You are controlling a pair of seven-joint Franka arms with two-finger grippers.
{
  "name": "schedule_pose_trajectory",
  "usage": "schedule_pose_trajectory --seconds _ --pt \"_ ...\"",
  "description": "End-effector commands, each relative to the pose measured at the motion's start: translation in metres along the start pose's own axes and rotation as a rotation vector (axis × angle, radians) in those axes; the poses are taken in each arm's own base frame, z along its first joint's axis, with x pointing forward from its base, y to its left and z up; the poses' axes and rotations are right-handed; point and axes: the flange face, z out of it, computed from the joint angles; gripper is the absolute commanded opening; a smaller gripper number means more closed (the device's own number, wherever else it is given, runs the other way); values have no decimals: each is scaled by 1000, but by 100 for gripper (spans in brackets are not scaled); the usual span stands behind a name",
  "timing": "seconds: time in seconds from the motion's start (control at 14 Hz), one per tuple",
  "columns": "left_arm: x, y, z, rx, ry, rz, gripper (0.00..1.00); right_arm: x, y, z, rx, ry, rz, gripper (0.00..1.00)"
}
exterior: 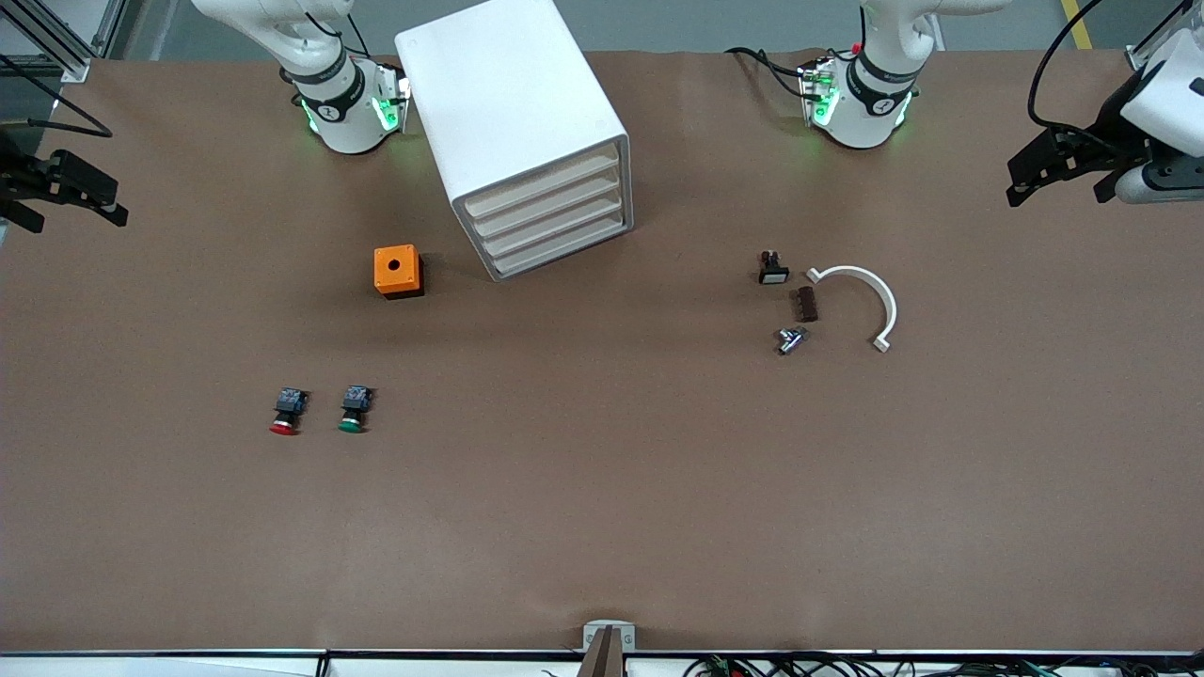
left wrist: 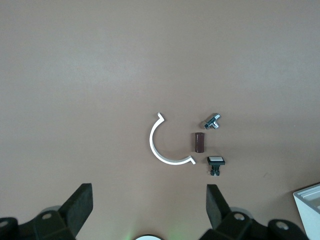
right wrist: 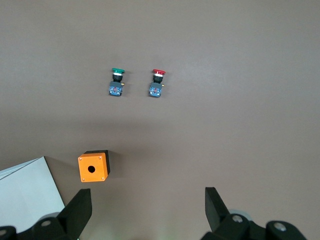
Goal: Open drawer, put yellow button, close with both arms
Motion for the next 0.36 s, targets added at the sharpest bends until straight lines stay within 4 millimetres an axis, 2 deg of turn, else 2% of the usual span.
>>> schedule_pose_trajectory --seconds 0.0,0.29 --pt "5 -2 -3 4 -14 6 100 -9 1 -2 -6 5 -2 100" --pt "1 -1 -1 7 -38 9 100 -9 2 -2 -6 7 0 100"
